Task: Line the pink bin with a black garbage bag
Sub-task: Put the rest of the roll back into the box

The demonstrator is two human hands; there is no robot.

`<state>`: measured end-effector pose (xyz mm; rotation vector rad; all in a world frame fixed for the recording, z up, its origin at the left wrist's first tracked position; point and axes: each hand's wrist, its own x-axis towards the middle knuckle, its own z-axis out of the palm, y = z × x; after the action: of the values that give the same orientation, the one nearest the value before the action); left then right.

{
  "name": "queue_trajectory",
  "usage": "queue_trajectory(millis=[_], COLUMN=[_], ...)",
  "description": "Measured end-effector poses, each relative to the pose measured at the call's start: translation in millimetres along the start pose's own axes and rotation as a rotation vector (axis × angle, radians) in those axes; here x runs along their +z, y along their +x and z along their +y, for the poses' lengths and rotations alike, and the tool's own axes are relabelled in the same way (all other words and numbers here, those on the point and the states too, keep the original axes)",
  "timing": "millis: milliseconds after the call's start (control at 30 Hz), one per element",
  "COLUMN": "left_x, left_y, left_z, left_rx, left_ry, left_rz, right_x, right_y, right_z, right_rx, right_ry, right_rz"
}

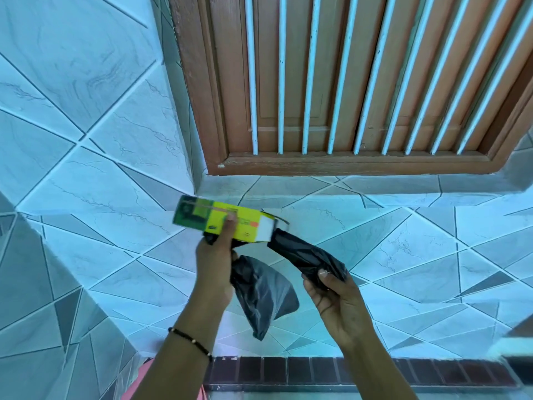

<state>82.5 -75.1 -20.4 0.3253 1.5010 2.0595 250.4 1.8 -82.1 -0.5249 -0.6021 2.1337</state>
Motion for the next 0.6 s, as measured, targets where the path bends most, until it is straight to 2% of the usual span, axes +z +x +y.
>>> queue_trajectory(millis=[67, 100, 133, 233, 300, 367, 433, 500, 600], left_x=[-17, -26, -35, -46, -40, -26, -15, -11, -11], left_y=[11, 15, 18, 10, -4, -19, -26, -28, -32], left_z=[1, 3, 2, 2, -8, -19, -30, -37, -35], left_rx=[-0.031, -0.053, -0.080, -0.178, -0.262, -0.336, -0.437, -0.534, -0.555], left_ry=[-0.048, -0.091, -0.176, -0.468, -0.527, -0.535, -0.556, -0.599, -0.580], left_rz=[0.107, 0.109, 0.045, -0.315, -0.473, -0.551, -0.527, -0.484, -0.504], right_x=[-4, -6, -6, -1, 6, 15, 24, 28, 33], right_y=[-1, -1, -2, -2, -3, -6, -9, -11, -14], right_z=[-7, -11, -14, -15, -10, -4, 0, 4, 7], right_rx=[-0.028, -0.046, -0.060, -0.158, -0.272, -0.393, -0.500, -0.516, -0.411], right_ry=[0.019, 0.025, 0.027, -0.042, -0.186, -0.422, -0.675, -0.787, -0.642], right_rz=[0.031, 0.044, 0.047, 0.047, 0.052, 0.058, 0.073, 0.066, 0.082])
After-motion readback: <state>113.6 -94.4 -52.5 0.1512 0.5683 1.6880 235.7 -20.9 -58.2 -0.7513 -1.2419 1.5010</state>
